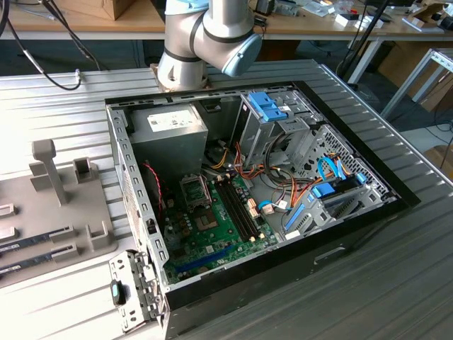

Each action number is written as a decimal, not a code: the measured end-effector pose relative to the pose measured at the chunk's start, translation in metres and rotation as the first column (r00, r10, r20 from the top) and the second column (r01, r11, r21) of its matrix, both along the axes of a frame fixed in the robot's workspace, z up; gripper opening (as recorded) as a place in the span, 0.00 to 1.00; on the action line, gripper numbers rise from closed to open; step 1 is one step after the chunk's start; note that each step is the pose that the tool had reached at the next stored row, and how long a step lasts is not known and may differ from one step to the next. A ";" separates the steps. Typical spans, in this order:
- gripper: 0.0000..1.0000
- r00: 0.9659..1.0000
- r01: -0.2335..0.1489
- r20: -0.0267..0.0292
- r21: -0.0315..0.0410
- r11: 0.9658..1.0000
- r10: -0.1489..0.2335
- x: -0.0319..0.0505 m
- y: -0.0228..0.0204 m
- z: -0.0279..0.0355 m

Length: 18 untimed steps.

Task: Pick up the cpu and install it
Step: 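Pick up the cpu and move it towards the insertion slot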

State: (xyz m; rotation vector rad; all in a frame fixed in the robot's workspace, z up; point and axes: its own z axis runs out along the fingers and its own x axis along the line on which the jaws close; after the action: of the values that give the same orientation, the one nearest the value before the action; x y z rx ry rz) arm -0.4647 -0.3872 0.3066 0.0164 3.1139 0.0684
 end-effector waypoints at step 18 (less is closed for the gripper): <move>0.47 1.000 0.000 0.000 0.000 1.000 0.000 0.0000 0.0000 0.0060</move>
State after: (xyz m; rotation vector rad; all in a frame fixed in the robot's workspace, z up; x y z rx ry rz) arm -0.4647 -0.3872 0.3126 0.0164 3.1139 0.0684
